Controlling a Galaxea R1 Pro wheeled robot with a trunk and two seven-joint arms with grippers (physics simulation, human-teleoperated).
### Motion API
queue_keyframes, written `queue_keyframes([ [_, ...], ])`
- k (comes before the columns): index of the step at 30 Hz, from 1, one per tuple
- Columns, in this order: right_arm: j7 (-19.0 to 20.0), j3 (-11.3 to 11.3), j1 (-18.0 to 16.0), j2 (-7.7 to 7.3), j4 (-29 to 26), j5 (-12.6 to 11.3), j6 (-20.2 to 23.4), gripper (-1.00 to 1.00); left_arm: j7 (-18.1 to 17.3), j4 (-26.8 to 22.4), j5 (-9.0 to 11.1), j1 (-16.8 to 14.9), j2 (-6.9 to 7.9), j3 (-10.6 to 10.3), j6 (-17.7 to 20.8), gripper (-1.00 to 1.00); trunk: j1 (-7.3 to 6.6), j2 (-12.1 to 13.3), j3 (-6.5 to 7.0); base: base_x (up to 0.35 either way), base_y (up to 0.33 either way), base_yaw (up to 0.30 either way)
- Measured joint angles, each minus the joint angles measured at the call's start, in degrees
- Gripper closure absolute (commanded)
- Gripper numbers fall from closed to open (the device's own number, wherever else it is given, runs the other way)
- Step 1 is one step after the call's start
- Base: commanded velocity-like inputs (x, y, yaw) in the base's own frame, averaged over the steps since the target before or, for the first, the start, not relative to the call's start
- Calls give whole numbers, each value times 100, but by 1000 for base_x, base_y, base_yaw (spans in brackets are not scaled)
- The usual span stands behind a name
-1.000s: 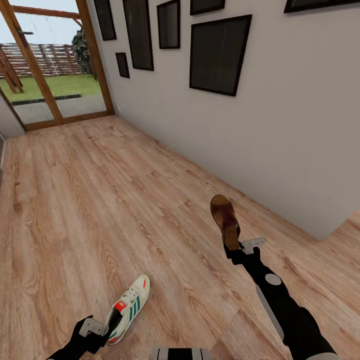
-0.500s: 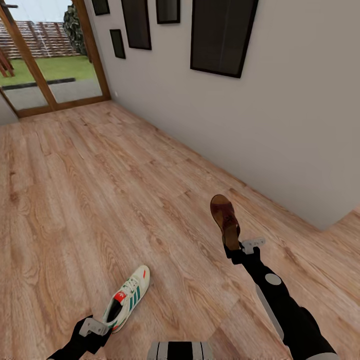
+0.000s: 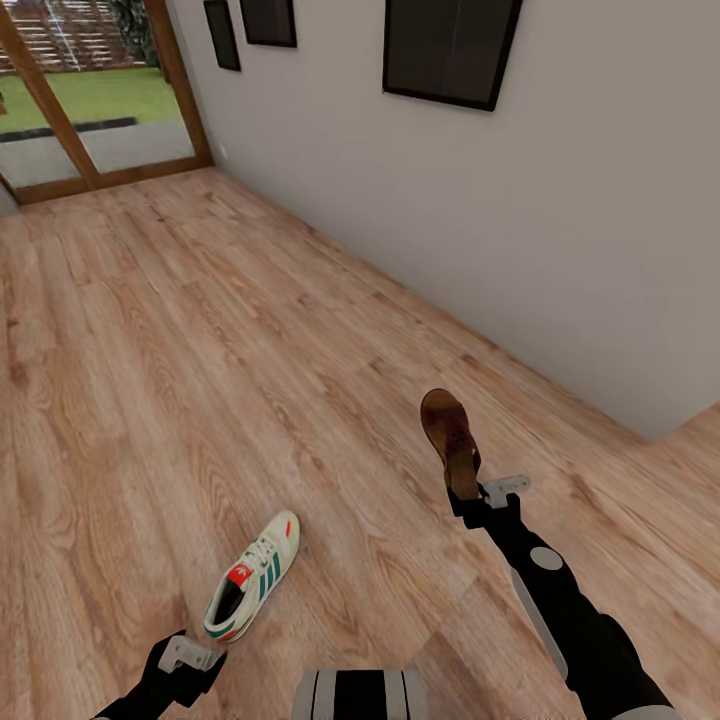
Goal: Pick up the two gym shoes and the two sandals from the corridor floor and place them onto the hallstand (shoe rack) in the corridor, making sure they are on the rack and not on the floor. Arrange them so the two gym shoes are next to each other and the two sandals are next to each other.
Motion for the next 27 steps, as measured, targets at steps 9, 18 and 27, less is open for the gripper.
queue_keyframes([
  [9,0,-1,0,0,-1,0,0,100,0,7,-3,-1,-2,0,6,-100,2,-2,-25,0,0,0],
  [18,0,-1,0,0,-4,0,0,100,0,8,-4,-5,-8,2,9,-100,0,-2,-25,114,0,0],
  [27,0,0,0,0,-17,0,0,100,0,8,-4,-4,-9,0,9,-100,1,-2,-25,63,0,0],
])
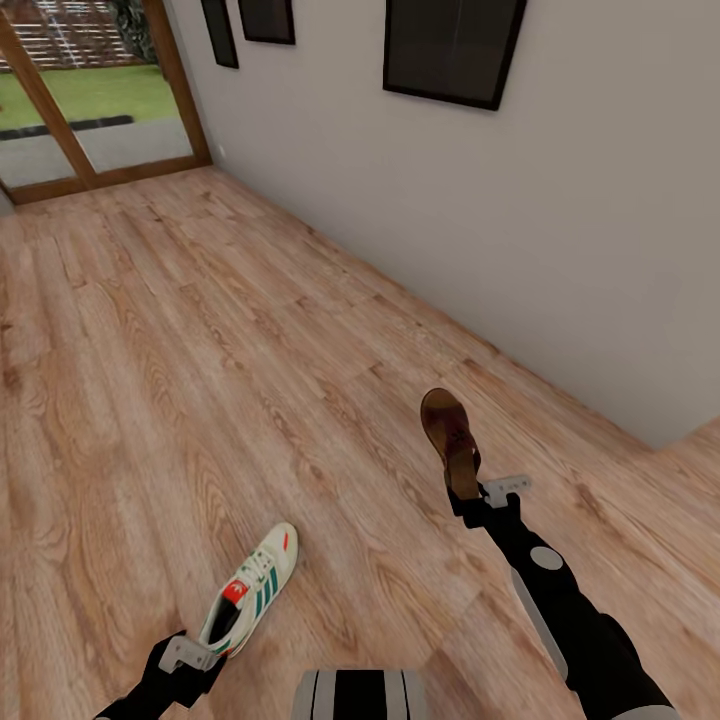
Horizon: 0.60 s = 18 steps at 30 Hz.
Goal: Pick up the two gym shoes and the two sandals from the corridor floor and place them onto the hallstand (shoe rack) in the corridor, making sure they are on the rack and not on the floor. Arrange them so the two gym shoes are next to each other and the two sandals are next to each other.
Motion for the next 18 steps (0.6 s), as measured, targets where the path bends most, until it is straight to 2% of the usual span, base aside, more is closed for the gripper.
queue_keyframes([
  [4,0,0,0,0,-1,0,0,100,0,0,0,-2,0,3,0,-100,-1,0,0,158,0,0],
  [18,0,0,0,0,-1,0,2,100,0,-6,0,-2,4,6,0,-100,1,0,-6,11,0,0],
])
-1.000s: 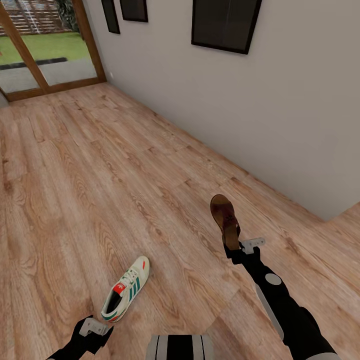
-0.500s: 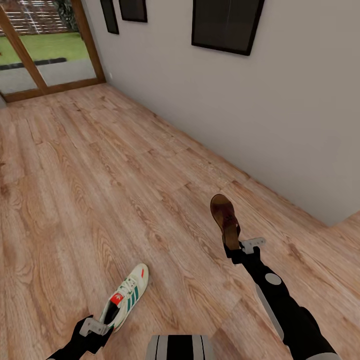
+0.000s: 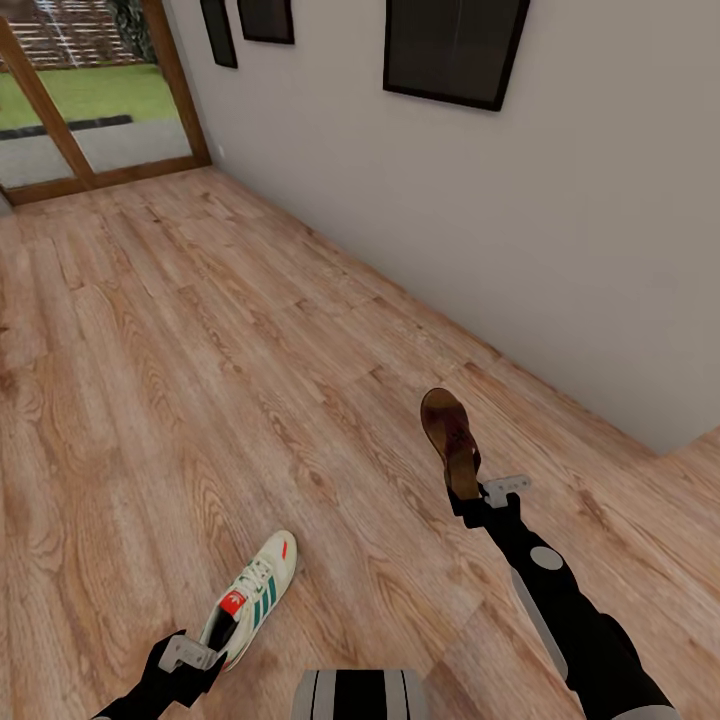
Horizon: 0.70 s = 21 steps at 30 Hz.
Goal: Pick up the two gym shoes and the two sandals from the corridor floor and place them onto the hallstand (shoe rack) in the corridor, making sure they are on the rack and not on the floor. Arrange them so the two gym shoes are next to each other and the two sandals are next to each other.
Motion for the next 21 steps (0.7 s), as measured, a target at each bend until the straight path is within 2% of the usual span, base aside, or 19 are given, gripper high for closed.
queue_keyframes([
  [2,0,0,0,0,0,0,-1,100,0,-1,0,0,-1,-1,0,-100,0,0,-9,0,0,0],
  [16,0,-9,0,0,-8,0,0,100,0,-2,-1,0,4,2,0,-100,36,-19,-423,0,0,0],
  [21,0,-9,0,0,-9,0,2,100,0,-2,0,-1,5,2,0,-100,36,-19,-432,0,0,0],
])
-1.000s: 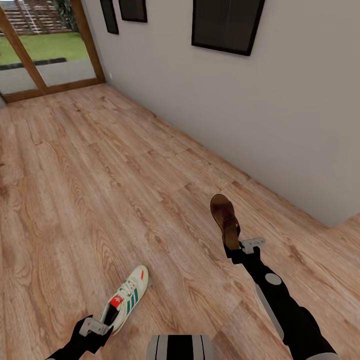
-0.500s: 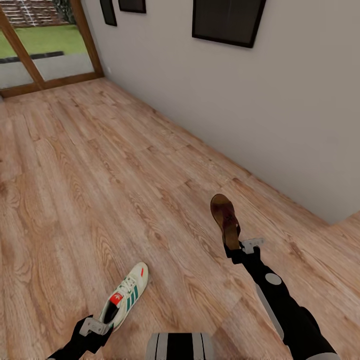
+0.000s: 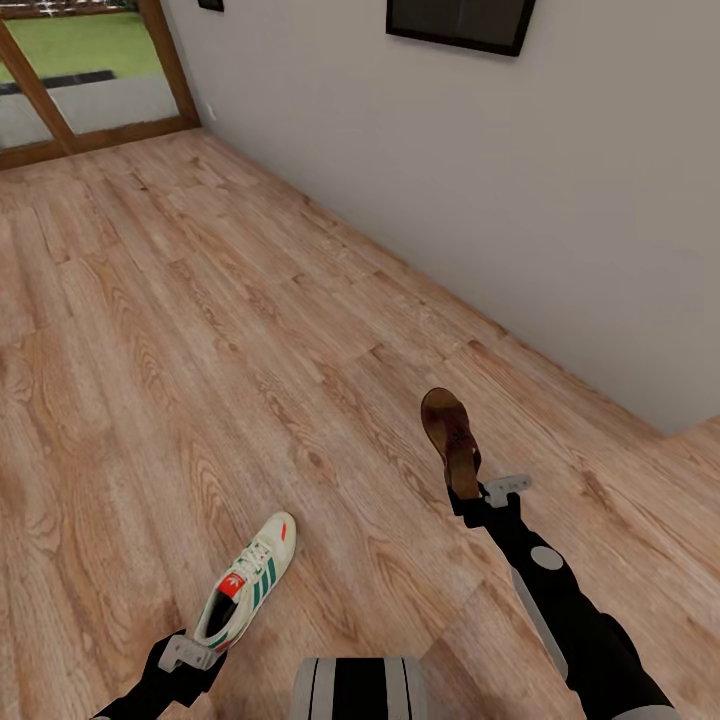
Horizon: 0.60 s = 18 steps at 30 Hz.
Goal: Pick up the two gym shoes and the two sandals from the corridor floor and place them onto the hallstand (shoe rack) in the corridor, making sure they are on the rack and not on the floor. Arrange them so the two gym shoes are next to each other and the two sandals are next to each other.
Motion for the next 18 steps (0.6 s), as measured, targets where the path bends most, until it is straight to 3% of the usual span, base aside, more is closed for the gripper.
queue_keyframes([
  [18,0,0,0,0,0,0,-3,100,0,0,8,0,-2,0,-8,-100,5,-3,-98,0,0,0],
])
